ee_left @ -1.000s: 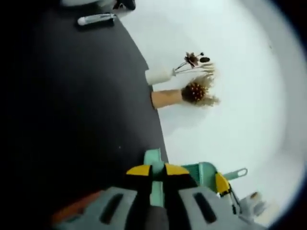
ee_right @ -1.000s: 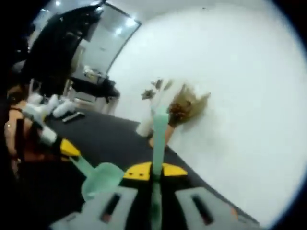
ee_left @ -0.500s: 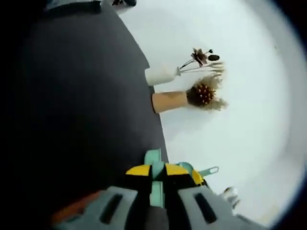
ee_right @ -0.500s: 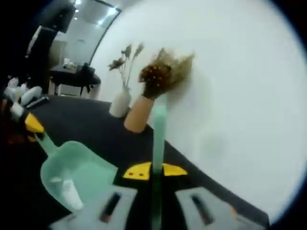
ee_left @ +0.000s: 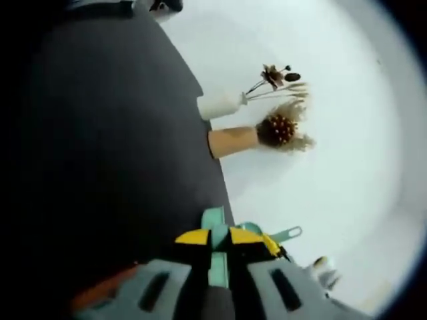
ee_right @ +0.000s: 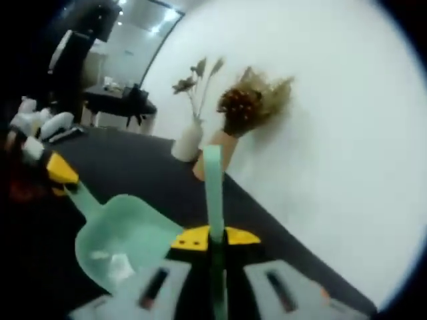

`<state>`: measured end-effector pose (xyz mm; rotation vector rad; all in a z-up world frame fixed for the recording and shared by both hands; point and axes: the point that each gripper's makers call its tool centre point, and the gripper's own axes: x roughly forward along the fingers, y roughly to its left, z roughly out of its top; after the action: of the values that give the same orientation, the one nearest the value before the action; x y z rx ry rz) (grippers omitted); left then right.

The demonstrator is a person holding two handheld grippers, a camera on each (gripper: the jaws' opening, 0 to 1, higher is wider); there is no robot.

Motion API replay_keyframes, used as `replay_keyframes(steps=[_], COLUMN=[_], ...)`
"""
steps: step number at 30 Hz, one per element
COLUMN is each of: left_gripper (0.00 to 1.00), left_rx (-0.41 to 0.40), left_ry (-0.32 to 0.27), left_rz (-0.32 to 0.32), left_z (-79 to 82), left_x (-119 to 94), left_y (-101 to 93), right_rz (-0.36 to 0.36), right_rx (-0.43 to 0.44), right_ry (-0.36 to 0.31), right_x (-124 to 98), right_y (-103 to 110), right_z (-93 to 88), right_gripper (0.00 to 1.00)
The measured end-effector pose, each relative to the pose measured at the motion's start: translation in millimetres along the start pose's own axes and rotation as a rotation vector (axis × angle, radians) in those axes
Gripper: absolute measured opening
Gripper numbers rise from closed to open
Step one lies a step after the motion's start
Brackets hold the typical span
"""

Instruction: Pick up the broom and sweep the trash on the tabletop into the dustpan.

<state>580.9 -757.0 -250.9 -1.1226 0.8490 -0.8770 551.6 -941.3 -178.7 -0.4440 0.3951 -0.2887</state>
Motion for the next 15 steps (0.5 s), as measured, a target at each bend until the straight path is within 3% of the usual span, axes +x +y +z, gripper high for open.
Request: replay_keyframes(steps=[5,10,12,15], left_gripper=[0.09,0.09,0.09,0.09], left_rx=[0.009,0.014,0.014,0.015], left_ry=[-0.005,-0.005,-0.005,-0.004], left_rz=[-0.004,-0.008,-0.008,-0.009], left_z=[-3.4,-3.6,-3.7,-4.0], left_x=[-2,-1,-1,-1], left_y=[-1.4,-2.2,-2.4,-2.5], right_rz=[0.126,0.262,0.221,0.104], right_rx=[0.054,0.227,0.201,0.094], right_ry=[-0.043,-0.121,-0.141,-0.119], right_x=[-17,-38,-42,-39], right_y=[43,62,56,34], right_z=[15.4,41.1,44.7,39.3], right_gripper=[0.07,0.07,0.07,0.07])
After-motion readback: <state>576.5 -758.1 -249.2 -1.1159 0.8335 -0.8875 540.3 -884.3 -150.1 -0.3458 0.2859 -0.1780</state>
